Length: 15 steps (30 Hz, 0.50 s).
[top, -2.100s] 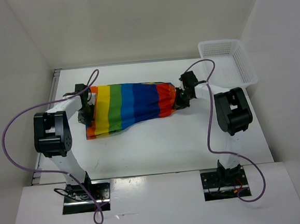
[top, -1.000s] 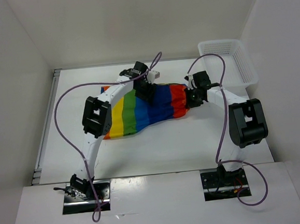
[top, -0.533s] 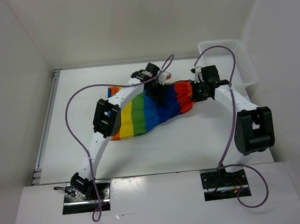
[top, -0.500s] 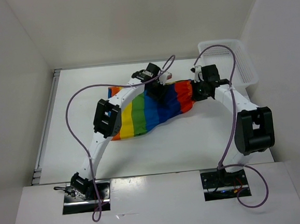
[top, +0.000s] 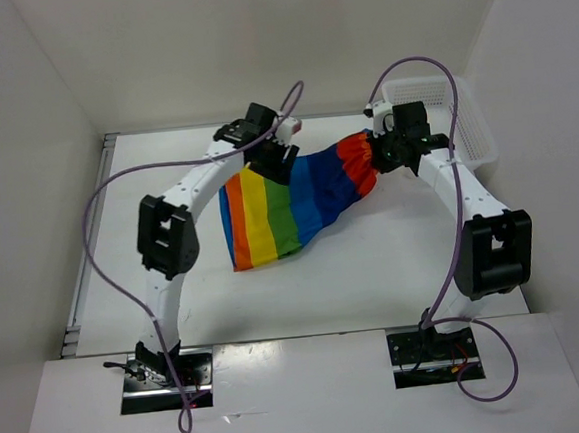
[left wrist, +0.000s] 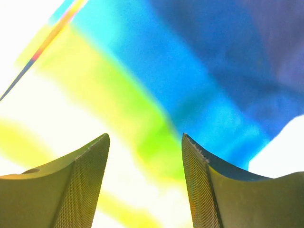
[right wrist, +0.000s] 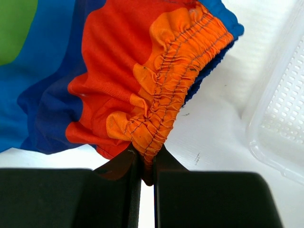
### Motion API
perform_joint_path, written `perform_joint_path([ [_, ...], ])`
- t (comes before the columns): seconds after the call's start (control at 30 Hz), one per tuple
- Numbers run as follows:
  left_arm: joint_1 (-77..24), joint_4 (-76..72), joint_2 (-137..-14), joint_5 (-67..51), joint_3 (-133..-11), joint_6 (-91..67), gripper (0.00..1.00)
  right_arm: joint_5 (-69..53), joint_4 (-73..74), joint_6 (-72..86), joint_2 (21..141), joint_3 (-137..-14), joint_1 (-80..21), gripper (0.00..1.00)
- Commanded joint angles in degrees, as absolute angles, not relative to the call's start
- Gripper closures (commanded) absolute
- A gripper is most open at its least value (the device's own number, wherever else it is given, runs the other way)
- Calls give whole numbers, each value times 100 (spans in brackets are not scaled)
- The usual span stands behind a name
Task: Fold and stack the shorts
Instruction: Fold the shorts
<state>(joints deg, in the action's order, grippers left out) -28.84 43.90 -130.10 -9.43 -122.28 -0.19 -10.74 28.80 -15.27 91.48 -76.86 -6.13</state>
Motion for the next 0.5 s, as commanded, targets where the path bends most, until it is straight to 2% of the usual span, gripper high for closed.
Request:
perform_joint_path([
  [0.0,-2873,4202,-11867,-721,-11113,0,30,-1098,2900,-1846,9044,-7910,-615,100],
  [0.07,-3049,4078,-11716,-817,-10628,0,30,-1099,2900,-1846,9096,-7858,-615,100],
  [0.17,-3436,3850,-11891,-967,-10713,0,30,-1151,2900,-1846,9149,-7735,-615,100],
  [0.27,-3638,3657,-12521,-888,-11283,0,30,-1151,2900,-1846,9089,-7525,-615,100],
  [0.4,-3639,4155,-13481,-940,-12898,0,30,-1151,2900,-1846,8869,-7103,-615,100],
  [0.47,-3691,4297,-13788,-1281,-12981,0,32,-1151,2900,-1846,8799,-7049,-615,100],
])
